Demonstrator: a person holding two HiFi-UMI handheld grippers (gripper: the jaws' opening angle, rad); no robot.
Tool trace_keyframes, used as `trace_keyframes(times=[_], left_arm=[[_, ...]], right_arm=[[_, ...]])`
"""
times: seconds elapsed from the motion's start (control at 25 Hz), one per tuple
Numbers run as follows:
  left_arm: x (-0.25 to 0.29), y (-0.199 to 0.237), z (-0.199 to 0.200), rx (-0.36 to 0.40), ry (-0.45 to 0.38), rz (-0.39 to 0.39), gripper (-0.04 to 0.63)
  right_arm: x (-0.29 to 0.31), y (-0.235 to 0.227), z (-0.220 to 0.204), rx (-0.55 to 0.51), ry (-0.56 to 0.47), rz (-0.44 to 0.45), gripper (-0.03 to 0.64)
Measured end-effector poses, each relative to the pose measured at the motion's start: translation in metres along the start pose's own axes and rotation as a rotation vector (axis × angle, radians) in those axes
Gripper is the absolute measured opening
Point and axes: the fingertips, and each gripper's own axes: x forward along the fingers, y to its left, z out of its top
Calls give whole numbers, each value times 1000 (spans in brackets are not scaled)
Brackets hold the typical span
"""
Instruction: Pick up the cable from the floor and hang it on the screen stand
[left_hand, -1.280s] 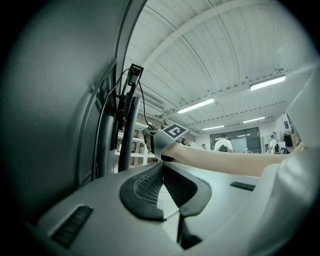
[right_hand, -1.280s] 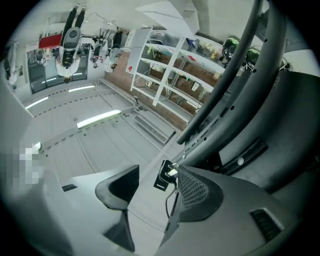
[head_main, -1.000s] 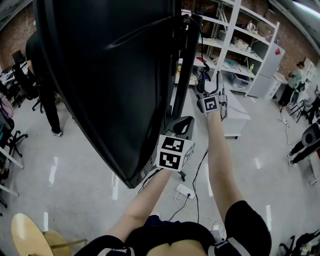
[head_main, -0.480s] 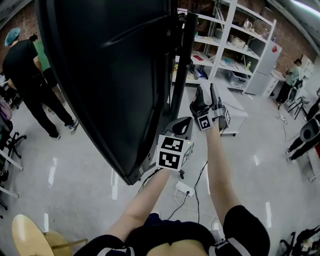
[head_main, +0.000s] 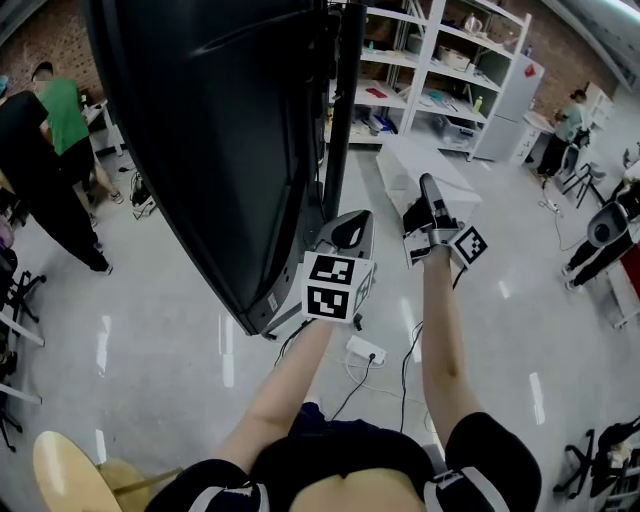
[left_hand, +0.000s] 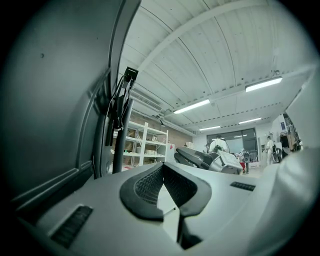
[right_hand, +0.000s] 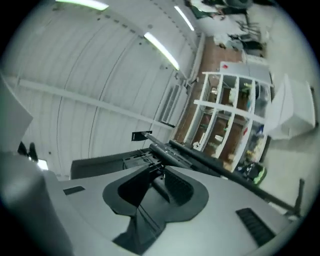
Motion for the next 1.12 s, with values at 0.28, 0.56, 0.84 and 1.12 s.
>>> trace_keyframes(times=[0.28,0.56,0.84,1.12], left_arm=[[-19,-35,-19,-18,24,-16,8],[-53,-69,-44,16,52,-12,8],[-96,-83,-80,-6,76,-17,8],[-127,-102,-93,-7,107,-62,8]], right_arm=[[-73,45,-18,-565,171,-223,34],[-158,79,-67,-774,371,-357,35],[-204,109,-111,-938,438,-420,28],[-232,133,-137,-935,411,-462,25]])
